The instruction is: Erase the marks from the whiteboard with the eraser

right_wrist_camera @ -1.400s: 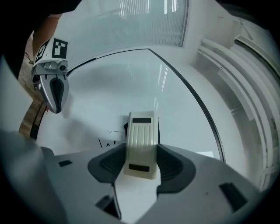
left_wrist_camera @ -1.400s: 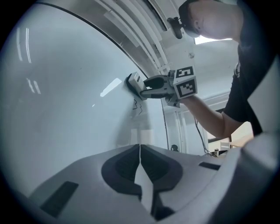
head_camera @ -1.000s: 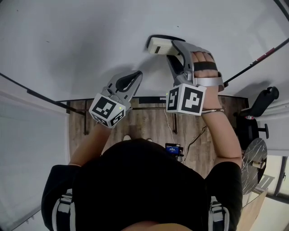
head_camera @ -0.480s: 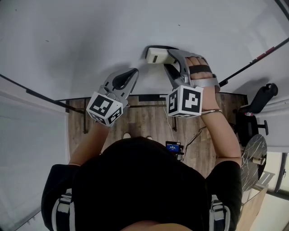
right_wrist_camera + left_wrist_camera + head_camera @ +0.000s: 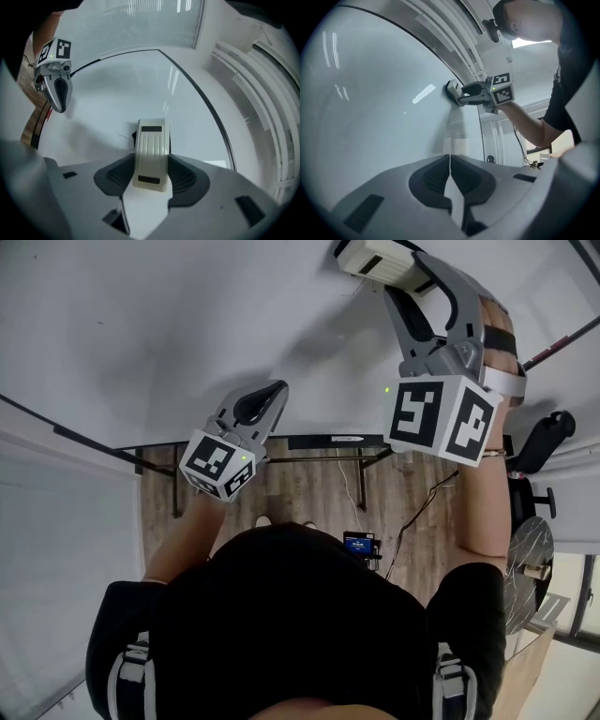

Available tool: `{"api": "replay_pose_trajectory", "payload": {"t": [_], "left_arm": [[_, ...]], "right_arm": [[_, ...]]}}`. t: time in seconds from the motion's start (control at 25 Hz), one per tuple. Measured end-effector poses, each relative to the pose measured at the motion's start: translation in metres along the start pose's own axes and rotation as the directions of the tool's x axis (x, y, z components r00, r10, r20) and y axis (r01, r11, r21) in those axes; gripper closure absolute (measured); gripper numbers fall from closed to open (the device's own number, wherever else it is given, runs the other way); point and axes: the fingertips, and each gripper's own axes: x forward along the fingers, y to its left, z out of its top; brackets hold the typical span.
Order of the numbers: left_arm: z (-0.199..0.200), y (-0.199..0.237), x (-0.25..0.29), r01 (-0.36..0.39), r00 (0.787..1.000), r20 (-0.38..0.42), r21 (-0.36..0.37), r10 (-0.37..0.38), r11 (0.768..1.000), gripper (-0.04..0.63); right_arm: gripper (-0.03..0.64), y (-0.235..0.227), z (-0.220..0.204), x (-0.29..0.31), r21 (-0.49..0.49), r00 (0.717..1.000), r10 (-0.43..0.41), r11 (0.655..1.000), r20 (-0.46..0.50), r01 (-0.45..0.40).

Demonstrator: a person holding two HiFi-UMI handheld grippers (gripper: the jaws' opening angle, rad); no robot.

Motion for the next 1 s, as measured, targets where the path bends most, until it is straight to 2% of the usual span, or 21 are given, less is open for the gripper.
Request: {"api": "replay_pose_trajectory", "payload": {"t": [0.16, 0.32, 0.44, 0.56, 0.76, 0.84, 1.0], "left_arm": [[0.0, 0.004, -0.003, -0.013, 1.0, -0.003, -0.004, 0.013, 1.0, 0.586], [-0.001, 0.011, -0.004, -0.031, 0.999, -0.008, -0.005, 0.031, 1.0, 0.586], [-0.003, 0.008, -0.005, -0.031, 0.999, -0.01, -0.005, 0.03, 1.0, 0.586], [-0.005, 0.003, -0.006, -0.027, 1.0, -0.013, -0.003, 0.027, 1.0, 0.586], [-0.009, 0.004, -0.01, -0.032, 0.999, -0.025, -0.007, 0.032, 0.999, 0.586], [-0.011, 0.005, -0.01, -0.033, 0.999, -0.029, -0.01, 0.033, 0.999, 0.586], [-0.016, 0.012, -0.009, -0.031, 0.999, -0.039, -0.017, 0.03, 0.999, 0.586]], "right_arm": [[0.396, 0.005, -0.003, 0.005, -0.055, 0.999, -0.044, 0.998, -0.026, 0.043], [0.396, 0.031, -0.003, 0.006, -0.076, 0.999, -0.02, 0.997, -0.029, 0.018], [0.396, 0.072, -0.006, 0.008, -0.104, 0.998, 0.046, 0.993, -0.037, -0.05], [0.396, 0.121, -0.009, 0.008, -0.104, 0.988, 0.148, 0.983, -0.046, -0.153], [0.396, 0.203, -0.015, 0.005, -0.101, 0.94, 0.333, 0.935, -0.067, -0.339], [0.394, 0.224, -0.015, 0.003, -0.101, 0.93, 0.362, 0.925, -0.063, -0.367], [0.394, 0.235, -0.013, 0.004, -0.086, 0.931, 0.362, 0.927, -0.052, -0.365]]}}
